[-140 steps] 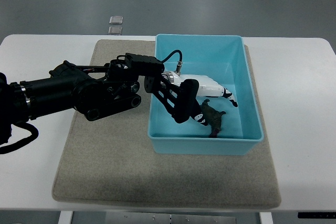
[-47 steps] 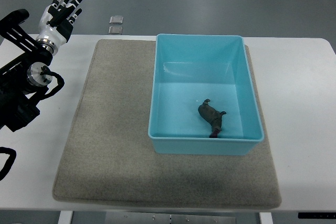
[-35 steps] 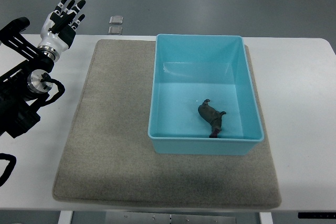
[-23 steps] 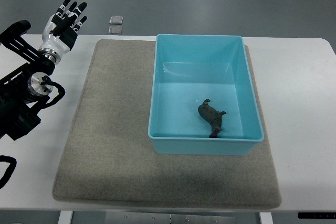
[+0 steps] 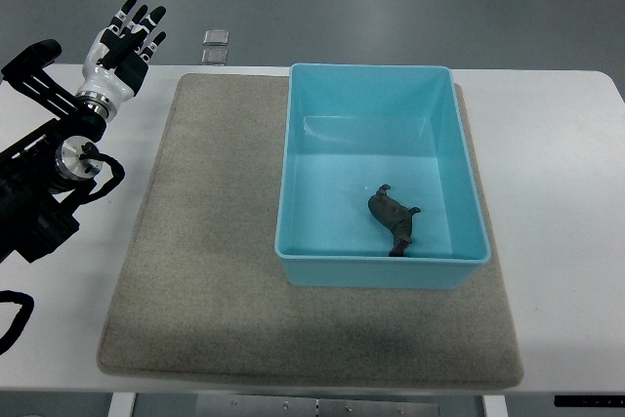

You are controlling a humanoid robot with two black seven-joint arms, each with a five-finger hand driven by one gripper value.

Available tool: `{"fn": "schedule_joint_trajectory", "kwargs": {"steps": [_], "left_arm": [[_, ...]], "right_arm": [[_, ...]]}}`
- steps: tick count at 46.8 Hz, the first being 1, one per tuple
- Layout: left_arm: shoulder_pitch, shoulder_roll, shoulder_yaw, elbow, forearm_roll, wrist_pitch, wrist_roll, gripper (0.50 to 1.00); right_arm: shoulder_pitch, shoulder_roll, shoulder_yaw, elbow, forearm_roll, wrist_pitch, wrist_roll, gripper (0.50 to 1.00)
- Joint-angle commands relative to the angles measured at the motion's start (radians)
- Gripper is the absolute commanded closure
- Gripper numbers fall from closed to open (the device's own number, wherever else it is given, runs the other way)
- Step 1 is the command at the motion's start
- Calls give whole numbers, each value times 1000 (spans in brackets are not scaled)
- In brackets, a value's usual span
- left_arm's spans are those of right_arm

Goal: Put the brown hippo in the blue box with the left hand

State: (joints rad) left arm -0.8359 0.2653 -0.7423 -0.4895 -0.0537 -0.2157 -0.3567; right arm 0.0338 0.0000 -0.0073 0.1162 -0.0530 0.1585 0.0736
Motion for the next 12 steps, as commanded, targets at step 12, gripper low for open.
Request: {"fn": "schedule_joint_trajectory", "kwargs": {"steps": [12], "left_arm": [[0,2,0,0,-2,-1,-1,504]], "right_arm": [[0,0,-3,16,-8,9,-2,564]]}}
